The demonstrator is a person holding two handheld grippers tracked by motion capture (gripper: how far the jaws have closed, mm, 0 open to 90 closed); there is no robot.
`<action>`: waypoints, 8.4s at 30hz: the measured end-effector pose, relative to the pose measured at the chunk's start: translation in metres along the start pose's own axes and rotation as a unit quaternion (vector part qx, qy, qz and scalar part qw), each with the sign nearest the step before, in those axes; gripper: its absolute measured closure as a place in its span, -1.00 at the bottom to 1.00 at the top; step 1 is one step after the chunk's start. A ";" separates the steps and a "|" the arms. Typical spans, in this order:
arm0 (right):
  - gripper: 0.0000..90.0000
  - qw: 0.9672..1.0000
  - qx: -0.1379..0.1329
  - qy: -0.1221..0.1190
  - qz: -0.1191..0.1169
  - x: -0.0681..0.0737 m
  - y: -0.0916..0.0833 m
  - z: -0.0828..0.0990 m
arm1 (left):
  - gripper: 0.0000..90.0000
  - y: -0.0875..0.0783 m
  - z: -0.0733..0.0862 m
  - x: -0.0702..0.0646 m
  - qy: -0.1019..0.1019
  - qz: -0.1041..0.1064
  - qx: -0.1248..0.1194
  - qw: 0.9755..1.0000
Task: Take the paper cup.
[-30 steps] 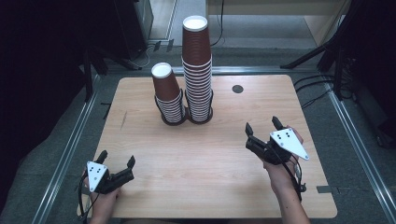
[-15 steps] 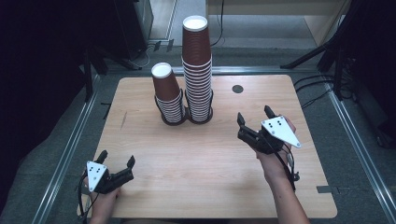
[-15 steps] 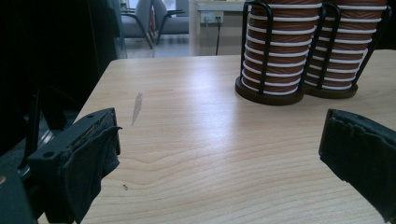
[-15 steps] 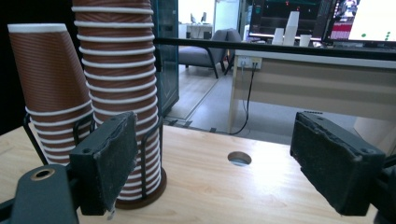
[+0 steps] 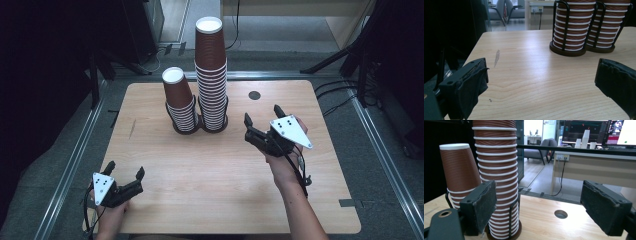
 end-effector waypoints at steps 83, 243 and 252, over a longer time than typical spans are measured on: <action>-1.00 1.000 -0.001 -0.005 -0.013 0.079 0.151 -0.089 | -1.00 0.000 0.000 0.004 -0.022 0.010 -0.001 1.000; -0.72 0.997 -0.049 -0.036 0.038 0.013 0.042 -0.086 | -1.00 0.003 0.002 -0.002 -0.005 0.012 0.013 1.000; -0.72 0.997 -0.041 -0.060 0.025 0.015 0.033 -0.061 | -1.00 0.009 0.001 -0.006 0.009 0.016 0.033 0.999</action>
Point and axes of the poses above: each handheld gripper's, and its own axes: y roughly forward along the jaws, z roughly out of its underside, x roughly to its left, the point moved 9 cm from there along y, roughly forward along the jaws, and after that the axes turned 2 degrees about -z, right-handed, at the moved point
